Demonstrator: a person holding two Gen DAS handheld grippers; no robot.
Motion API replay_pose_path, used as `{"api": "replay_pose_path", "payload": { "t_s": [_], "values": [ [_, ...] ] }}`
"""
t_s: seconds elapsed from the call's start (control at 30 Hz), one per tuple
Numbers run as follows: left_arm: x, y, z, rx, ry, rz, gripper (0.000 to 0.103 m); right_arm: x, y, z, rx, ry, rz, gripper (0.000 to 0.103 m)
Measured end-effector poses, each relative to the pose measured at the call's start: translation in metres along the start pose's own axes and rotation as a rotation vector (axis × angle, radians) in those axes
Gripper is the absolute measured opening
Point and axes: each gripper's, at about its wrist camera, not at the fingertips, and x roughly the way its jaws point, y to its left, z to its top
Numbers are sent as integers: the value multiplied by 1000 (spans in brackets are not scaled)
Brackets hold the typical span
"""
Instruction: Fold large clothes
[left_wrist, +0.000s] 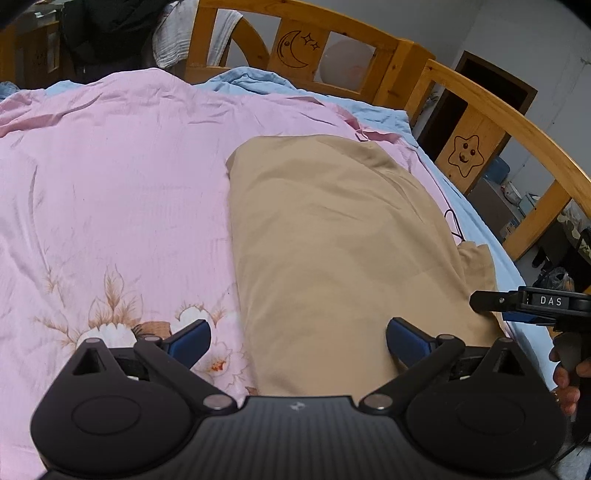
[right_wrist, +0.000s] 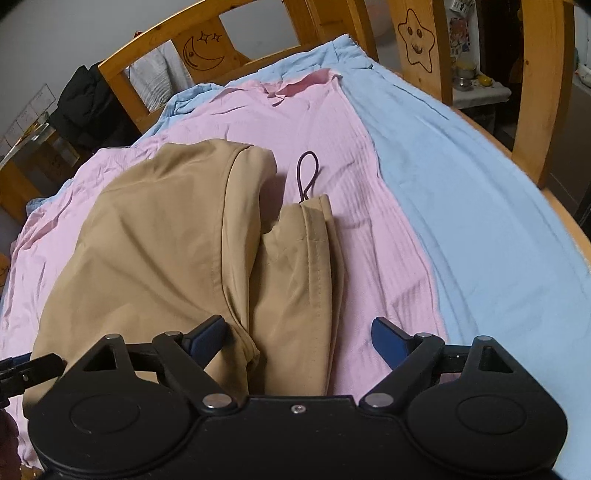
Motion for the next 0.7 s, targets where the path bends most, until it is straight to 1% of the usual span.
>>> {"api": "replay_pose_path", "payload": {
  "t_s": [0.4, 0.57, 0.7],
  "values": [
    [2, -2, 2, -1, 11, 7, 103, 0, 0, 0, 7, -12, 51, 89],
    [4, -3, 5, 10, 19, 5, 103, 3, 2, 1, 12, -9, 101, 89],
    [6, -4, 8, 23, 22, 1, 103, 10, 6, 4, -22, -11, 99, 90]
  ]
}}
